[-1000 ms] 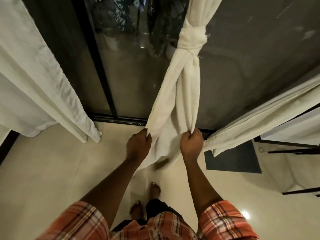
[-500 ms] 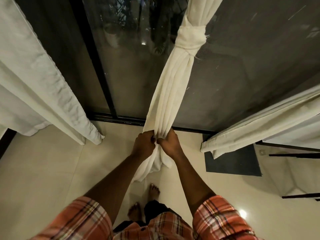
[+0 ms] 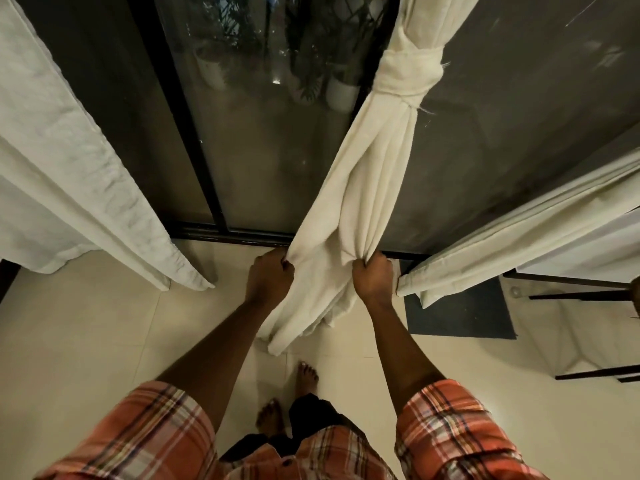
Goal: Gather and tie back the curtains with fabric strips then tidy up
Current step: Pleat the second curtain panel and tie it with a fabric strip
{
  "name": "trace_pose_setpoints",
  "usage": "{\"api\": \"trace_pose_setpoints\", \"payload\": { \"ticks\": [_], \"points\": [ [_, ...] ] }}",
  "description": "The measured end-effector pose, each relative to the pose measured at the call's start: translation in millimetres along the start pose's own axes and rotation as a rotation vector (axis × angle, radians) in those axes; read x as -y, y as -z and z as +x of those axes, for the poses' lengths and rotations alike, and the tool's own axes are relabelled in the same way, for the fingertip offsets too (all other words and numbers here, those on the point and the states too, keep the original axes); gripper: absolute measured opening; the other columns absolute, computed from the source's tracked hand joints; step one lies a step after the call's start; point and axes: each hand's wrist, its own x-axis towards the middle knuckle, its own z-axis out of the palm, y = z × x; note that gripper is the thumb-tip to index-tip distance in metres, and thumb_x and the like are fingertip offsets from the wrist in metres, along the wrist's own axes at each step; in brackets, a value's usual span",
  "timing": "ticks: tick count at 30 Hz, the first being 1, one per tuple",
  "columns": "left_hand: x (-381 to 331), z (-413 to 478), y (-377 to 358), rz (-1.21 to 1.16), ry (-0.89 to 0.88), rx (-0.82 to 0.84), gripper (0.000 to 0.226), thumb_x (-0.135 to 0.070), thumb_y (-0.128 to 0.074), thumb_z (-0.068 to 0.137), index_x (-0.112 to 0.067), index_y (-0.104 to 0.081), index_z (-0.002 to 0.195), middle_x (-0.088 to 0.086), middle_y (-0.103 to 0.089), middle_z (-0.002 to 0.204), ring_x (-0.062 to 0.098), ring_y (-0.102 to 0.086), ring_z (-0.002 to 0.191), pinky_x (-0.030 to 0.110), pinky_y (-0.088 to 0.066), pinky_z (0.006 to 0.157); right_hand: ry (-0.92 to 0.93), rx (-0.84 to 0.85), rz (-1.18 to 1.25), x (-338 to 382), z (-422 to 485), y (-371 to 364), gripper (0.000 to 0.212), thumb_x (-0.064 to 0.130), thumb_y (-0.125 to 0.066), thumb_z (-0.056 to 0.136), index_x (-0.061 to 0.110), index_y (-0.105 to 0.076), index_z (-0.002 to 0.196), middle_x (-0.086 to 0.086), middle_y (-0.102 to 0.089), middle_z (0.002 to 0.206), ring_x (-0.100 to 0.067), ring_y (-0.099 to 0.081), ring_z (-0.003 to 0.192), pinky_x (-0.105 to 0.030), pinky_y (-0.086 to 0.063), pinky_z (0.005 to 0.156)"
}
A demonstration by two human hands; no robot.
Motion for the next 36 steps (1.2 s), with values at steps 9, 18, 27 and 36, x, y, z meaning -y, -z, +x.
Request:
{"api": "trace_pose_setpoints", "payload": {
  "ticks": [9,18,27,36],
  "points": [
    [-6.5,11.9,-35.7,-0.111,0.009,0.313,0.060,-0.010,-0.069,0.081,-0.006,-0.041,0.134,0.012,-0.048,0.133,0.028,-0.049,0.122,0.029,-0.040,0.096,0.125,0.388,0.106,13.6,10.0,-37.9,0.041,-0.006,-0.053,0.074,0.006,-0.064,0.112,-0.011,-0.069,0.106,-0.027,-0.065,0.098,-0.038,-0.055,0.084],
    [20.9,88.5,-119.2,-0.191,-0.105,0.153,0.079,-0.023,-0.068,0.087,-0.010,-0.018,0.146,0.014,-0.057,0.128,0.032,-0.059,0.112,0.038,-0.049,0.092,0.211,0.201,0.174,-30.2,94.7,-113.9,0.027,0.009,-0.052,0.090,0.004,-0.061,0.115,-0.012,-0.067,0.110,-0.030,-0.064,0.100,-0.040,-0.054,0.088],
    [85.7,129.8,-231.8,-0.294,-0.214,-0.100,0.050,-0.047,-0.050,0.085,-0.033,-0.038,0.131,-0.001,-0.065,0.114,0.022,-0.064,0.102,0.045,-0.053,0.088,0.380,-0.099,0.304,-99.1,156.7,-196.7,0.013,0.014,-0.057,0.084,0.008,-0.061,0.095,-0.008,-0.068,0.094,-0.025,-0.065,0.087,-0.039,-0.056,0.078],
    [130.3,146.3,-269.5,-0.342,-0.361,-0.434,0.034,-0.013,-0.050,0.094,-0.009,-0.054,0.128,0.011,-0.063,0.121,0.028,-0.060,0.109,0.026,-0.043,0.090,0.482,-0.229,0.599,-172.3,182.2,-238.8,0.031,-0.002,-0.049,0.084,0.009,-0.056,0.112,-0.003,-0.065,0.106,-0.019,-0.062,0.096,-0.031,-0.051,0.085]
  ]
}}
